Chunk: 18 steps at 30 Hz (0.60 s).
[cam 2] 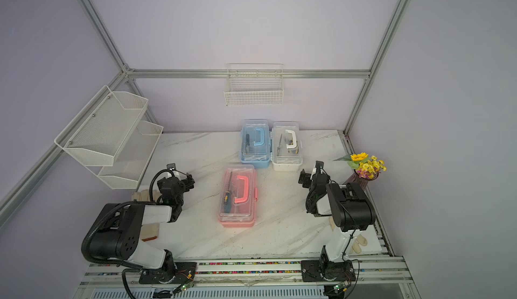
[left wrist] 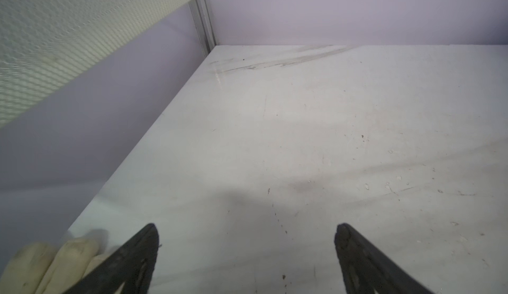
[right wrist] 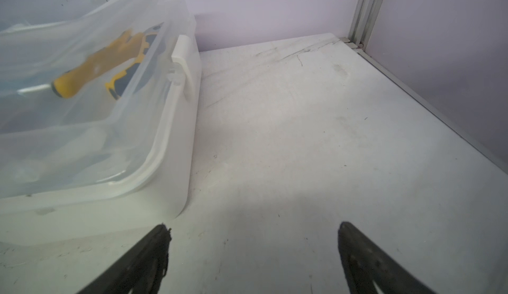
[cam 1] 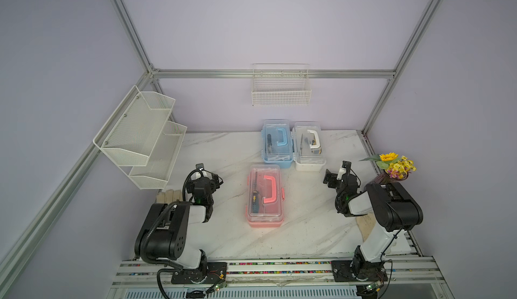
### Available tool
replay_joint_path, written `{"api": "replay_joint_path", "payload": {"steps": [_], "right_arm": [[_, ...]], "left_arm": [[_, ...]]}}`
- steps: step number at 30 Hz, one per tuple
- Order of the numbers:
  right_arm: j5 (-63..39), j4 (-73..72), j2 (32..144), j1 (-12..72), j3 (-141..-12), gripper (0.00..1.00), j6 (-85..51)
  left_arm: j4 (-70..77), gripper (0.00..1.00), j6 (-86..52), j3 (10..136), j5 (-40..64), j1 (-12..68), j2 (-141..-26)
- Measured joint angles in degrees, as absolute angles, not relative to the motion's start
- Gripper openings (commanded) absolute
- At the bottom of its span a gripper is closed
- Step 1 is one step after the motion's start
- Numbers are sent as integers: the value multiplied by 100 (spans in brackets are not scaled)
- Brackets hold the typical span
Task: Close toolboxes
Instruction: Reset both arms
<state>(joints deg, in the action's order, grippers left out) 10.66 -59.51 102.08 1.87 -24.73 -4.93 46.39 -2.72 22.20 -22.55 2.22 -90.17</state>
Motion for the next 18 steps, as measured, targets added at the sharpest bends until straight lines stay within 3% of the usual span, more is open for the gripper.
{"api": "replay_joint_path", "payload": {"steps": [18], "right_arm": [[1059,-6219,10206,132,-2486,97,-502]], "left_arm": [[5148,100,-233,2191,-1955,183,-9087]]}}
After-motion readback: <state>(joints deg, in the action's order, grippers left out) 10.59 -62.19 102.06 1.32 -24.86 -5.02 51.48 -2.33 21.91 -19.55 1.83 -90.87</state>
